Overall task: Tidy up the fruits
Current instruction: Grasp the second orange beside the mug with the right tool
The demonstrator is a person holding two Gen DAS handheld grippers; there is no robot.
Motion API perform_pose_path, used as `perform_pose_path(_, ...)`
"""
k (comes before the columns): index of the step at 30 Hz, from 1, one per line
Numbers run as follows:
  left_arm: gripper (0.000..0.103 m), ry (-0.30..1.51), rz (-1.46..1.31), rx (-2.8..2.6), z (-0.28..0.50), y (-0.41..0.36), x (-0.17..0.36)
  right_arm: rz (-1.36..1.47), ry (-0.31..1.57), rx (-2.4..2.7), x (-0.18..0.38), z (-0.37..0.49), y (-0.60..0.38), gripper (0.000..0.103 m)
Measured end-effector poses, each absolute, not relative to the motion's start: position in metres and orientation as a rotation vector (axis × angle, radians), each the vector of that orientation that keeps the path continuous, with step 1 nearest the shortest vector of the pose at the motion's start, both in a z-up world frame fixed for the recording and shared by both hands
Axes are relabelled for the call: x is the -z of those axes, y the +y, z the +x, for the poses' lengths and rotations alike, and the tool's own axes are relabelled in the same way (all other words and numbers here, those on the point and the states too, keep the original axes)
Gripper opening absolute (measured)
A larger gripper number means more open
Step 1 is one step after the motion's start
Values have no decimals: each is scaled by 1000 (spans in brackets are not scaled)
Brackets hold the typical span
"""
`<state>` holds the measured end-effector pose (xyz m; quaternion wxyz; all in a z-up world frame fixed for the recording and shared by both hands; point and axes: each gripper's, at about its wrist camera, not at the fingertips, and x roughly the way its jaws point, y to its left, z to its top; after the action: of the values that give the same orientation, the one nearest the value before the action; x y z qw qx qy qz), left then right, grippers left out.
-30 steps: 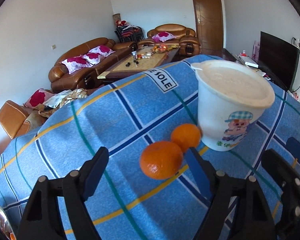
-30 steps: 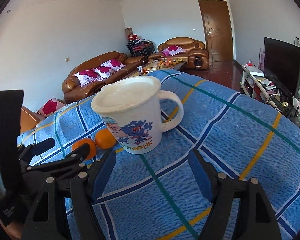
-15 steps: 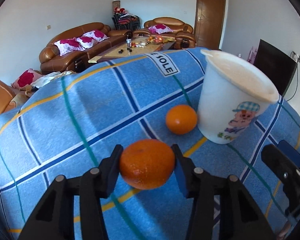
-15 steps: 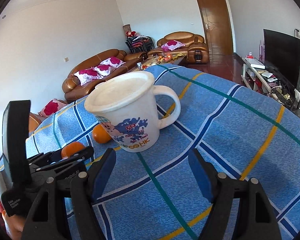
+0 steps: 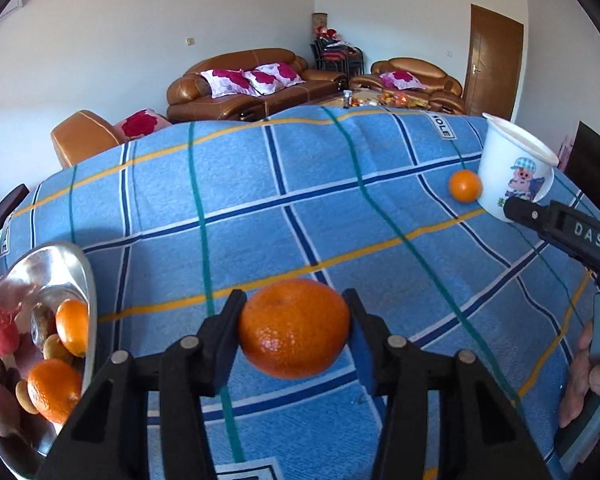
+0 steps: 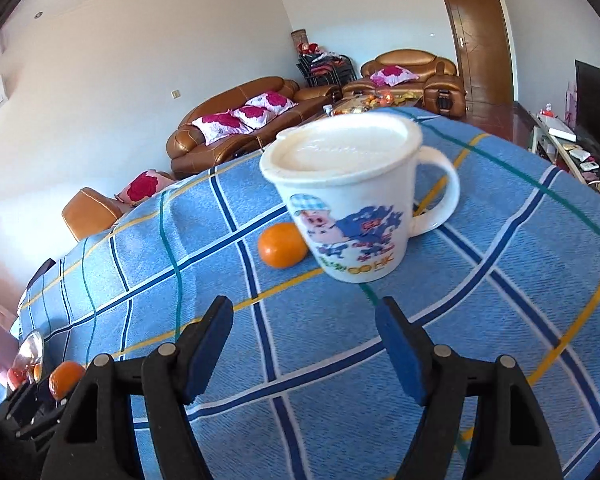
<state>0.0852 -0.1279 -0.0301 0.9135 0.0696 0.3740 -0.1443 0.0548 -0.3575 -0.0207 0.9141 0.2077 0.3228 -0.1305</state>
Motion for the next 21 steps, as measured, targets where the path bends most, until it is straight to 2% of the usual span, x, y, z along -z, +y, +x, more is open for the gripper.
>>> perform_pose_path(9, 50, 715, 182, 221, 89, -112, 25, 565, 700, 445, 36, 125, -329, 70)
perform_pose_path(19, 50, 808, 56, 163, 115, -87, 34, 502, 741, 700, 38, 175, -321, 68)
perform_pose_path(21, 50, 813, 53, 163, 116, -87, 36, 496, 747, 735, 36, 179, -320, 64)
